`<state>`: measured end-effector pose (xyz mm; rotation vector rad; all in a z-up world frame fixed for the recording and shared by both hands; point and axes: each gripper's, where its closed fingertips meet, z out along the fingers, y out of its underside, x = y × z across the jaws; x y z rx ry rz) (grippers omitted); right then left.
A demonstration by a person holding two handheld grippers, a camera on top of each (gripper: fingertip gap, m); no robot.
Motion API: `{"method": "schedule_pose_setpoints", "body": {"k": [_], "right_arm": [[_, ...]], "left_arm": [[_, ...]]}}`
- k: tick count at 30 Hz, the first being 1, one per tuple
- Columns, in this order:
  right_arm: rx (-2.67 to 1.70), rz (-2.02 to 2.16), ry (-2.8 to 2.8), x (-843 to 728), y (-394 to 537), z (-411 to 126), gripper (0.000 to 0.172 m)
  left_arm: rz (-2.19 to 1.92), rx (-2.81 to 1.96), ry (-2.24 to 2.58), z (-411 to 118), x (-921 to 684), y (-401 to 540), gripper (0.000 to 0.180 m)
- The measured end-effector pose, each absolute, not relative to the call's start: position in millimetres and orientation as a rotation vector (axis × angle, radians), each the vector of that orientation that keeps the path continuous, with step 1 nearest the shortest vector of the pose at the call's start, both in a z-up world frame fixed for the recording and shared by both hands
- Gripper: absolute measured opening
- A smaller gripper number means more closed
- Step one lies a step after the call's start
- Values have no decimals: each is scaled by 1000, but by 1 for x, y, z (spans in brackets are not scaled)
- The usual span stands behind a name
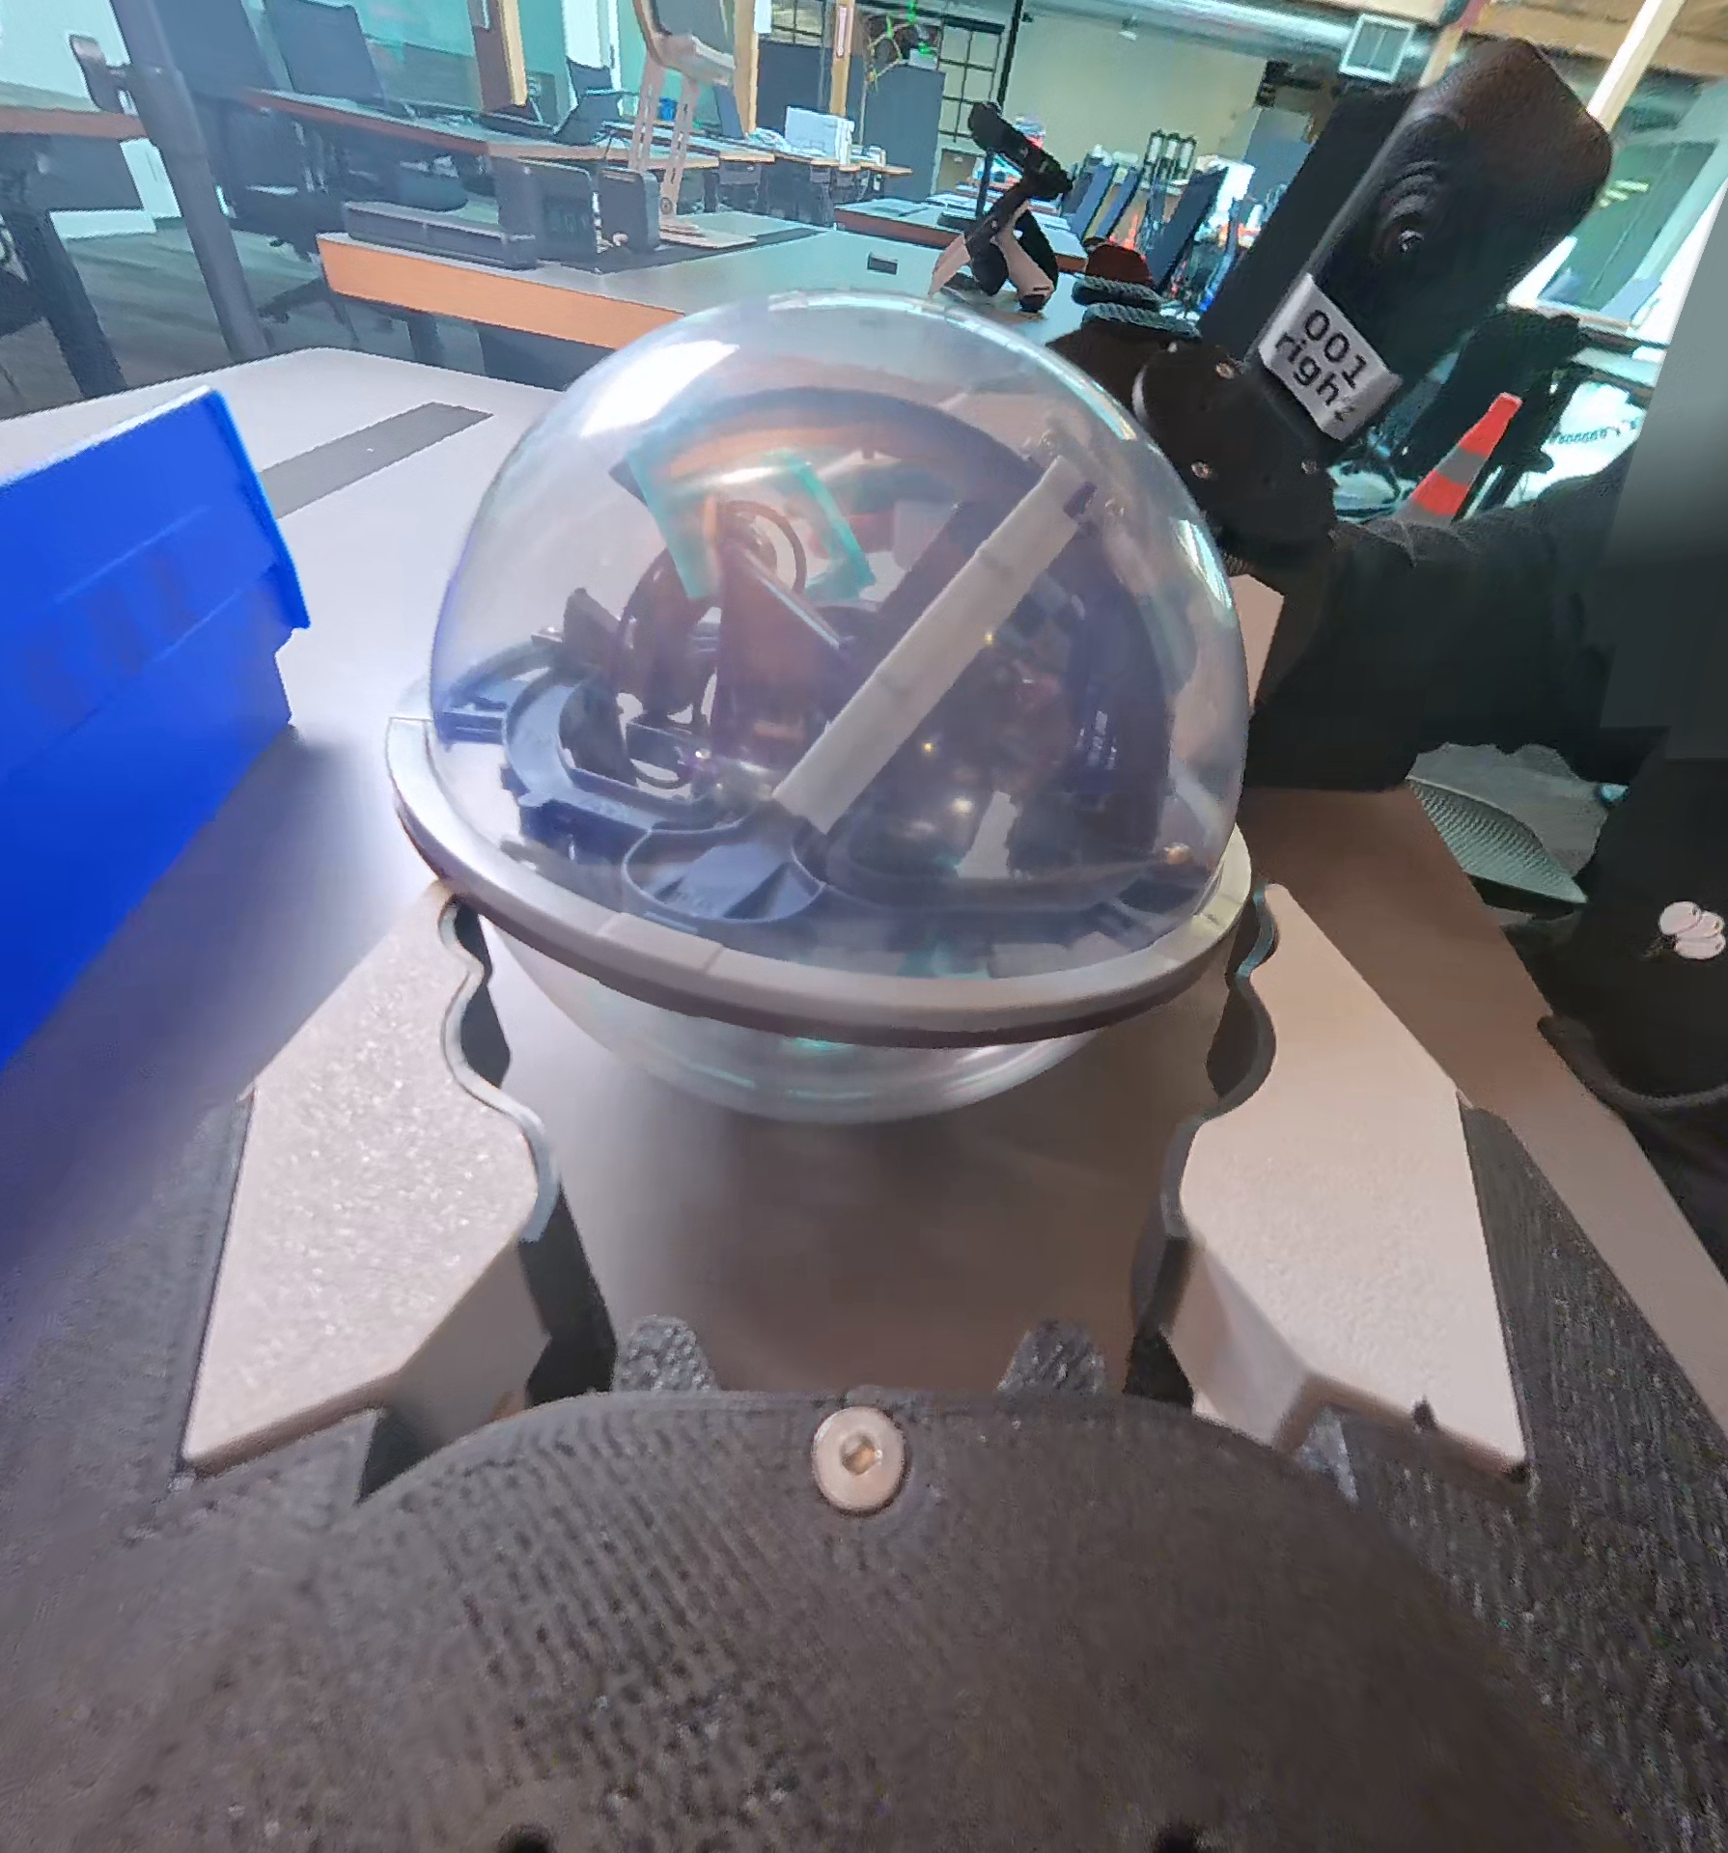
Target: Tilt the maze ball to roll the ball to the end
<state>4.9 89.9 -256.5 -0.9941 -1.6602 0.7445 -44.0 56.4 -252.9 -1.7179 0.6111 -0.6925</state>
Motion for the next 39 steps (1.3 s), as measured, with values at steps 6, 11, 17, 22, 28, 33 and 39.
{"method": "schedule_pose_setpoints", "body": {"k": [6, 11, 17, 22, 28, 33, 39], "right_arm": [[-994, 775, -1704, 0, 91, -264, 122], [-1005, 819, -1680, -3, 93, -260, 118], [-999, 873, -1656, -2, 89, -253, 120], [-1019, 947, -1637, -1, 87, -250, 121], [-1025, 963, -1631, -2, 86, -249, 121], [-1024, 967, -1627, -1, 85, -248, 121], [-1039, 955, -1638, -1, 86, -251, 121]], "left_arm": [[-722, -1557, 605, -228, -50, 53, 151], [-738, -1520, 564, -225, -58, 67, 146], [-769, -1559, 565, -233, -56, 66, 146], [-809, -1594, 533, -235, -54, 65, 146], [-818, -1597, 521, -235, -55, 65, 146], [-829, -1597, 521, -235, -55, 64, 146], [-810, -1591, 537, -235, -54, 64, 146]]}}
